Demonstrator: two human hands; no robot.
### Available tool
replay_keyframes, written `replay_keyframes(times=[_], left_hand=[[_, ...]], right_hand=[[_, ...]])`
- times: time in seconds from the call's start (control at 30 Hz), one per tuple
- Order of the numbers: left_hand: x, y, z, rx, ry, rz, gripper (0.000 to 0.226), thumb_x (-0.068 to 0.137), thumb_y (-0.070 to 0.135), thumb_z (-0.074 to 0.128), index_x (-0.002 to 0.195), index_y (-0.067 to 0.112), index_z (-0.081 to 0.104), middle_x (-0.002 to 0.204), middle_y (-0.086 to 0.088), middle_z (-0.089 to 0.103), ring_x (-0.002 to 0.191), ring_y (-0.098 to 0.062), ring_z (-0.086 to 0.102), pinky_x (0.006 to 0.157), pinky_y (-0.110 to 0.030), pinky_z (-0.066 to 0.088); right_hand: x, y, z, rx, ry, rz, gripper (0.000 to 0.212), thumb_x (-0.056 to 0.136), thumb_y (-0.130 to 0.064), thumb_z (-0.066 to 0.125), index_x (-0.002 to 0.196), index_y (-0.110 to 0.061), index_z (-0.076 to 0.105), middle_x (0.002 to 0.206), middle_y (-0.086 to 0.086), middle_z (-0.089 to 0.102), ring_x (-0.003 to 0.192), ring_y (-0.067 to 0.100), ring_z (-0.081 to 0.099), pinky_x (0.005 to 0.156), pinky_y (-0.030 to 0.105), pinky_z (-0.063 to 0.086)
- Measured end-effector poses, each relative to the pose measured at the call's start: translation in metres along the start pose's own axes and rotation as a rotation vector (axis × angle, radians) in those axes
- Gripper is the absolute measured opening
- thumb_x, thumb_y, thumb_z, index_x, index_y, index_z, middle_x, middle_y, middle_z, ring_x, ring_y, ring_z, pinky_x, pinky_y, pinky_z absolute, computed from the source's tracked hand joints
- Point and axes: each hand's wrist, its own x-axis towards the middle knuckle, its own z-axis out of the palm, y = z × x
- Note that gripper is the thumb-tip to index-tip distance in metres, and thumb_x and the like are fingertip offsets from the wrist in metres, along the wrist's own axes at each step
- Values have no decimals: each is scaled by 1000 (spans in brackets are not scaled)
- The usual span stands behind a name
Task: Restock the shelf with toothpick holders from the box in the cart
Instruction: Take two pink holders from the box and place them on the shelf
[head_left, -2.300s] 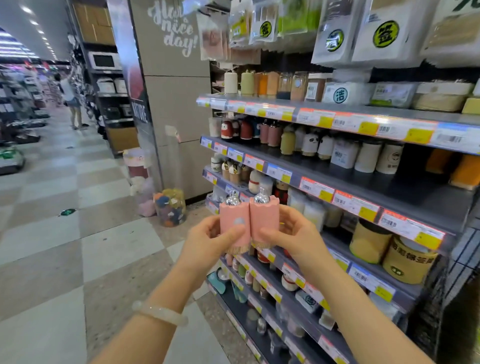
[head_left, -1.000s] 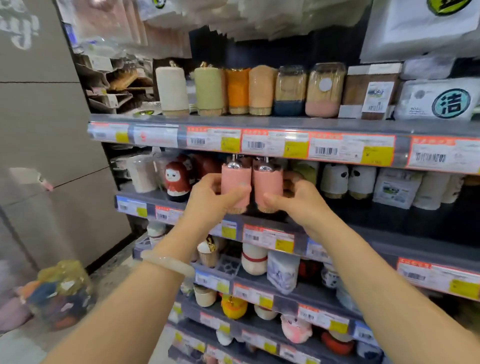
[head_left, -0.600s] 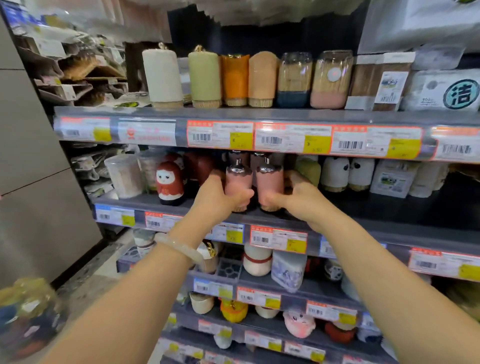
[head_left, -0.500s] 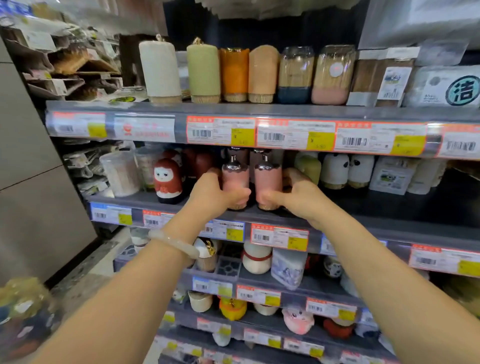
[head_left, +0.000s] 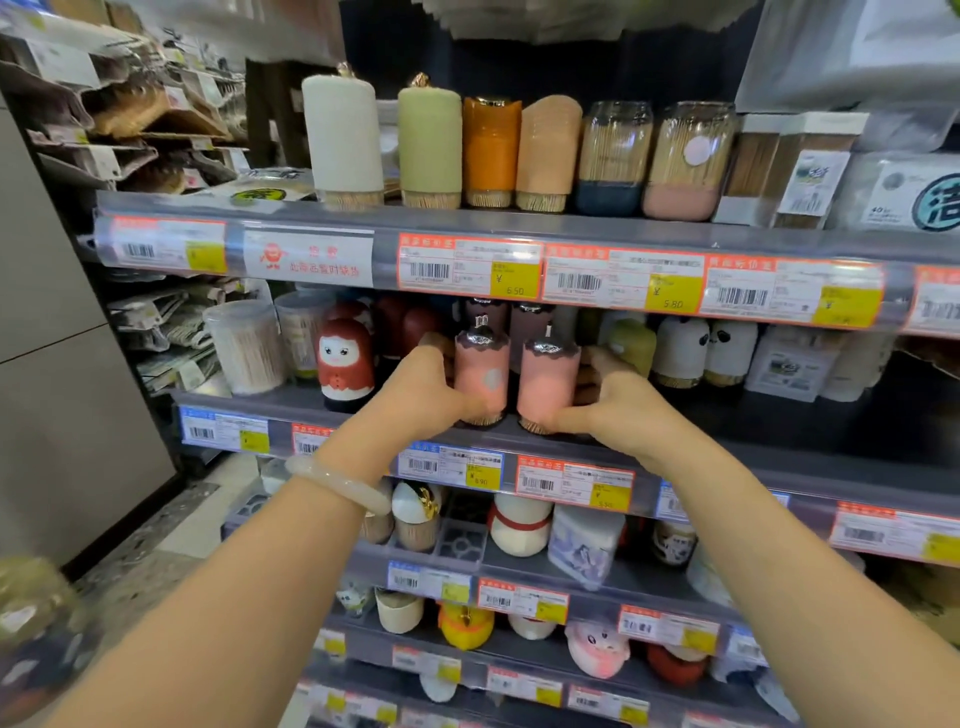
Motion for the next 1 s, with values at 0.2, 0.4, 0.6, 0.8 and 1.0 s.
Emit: replay_keyframes(times=[0.2,0.4,0.6,0.8,1.0], left_hand=[[0,-1,3,7,0,31,47,74,17,80,104,9,44,72,7,46,61,-2,43,45,-4,36],[2,-3,1,-9,16,72,49,75,16,78,112,8,47,83,5,56,67,-2,50,49,-7,38],[6,-7,-4,-18,-49,55,50,79,18,75,118,7,47,109,-7,65,98,-21,62,89,-38,50],[6,-9,-11,9,-89,65,49,82,16,71,124,8,47,115,-5,62,104,-21,59,88,-31,46],[5,-13,-7,-28,-62,76,57,72,12,81,117,7,48,108,-6,65,99,-20,63,88,-34,51]], right_hand=[[3,-4,8,-146,77,-4,69,68,-21,83,125,-15,45,114,1,58,101,18,56,80,27,44],[5,-4,8,-84,80,-4,65,69,-10,81,125,-12,47,114,6,61,100,21,59,82,30,48],[6,-2,12,-160,99,-13,71,66,-23,85,124,-14,45,110,-1,57,100,17,56,79,24,41],[9,4,10,-55,33,-7,67,67,-9,83,123,-15,47,121,6,61,108,22,59,99,40,47],[19,3,26,-176,143,-33,67,60,-18,87,115,-11,49,111,8,63,99,25,62,86,38,52]])
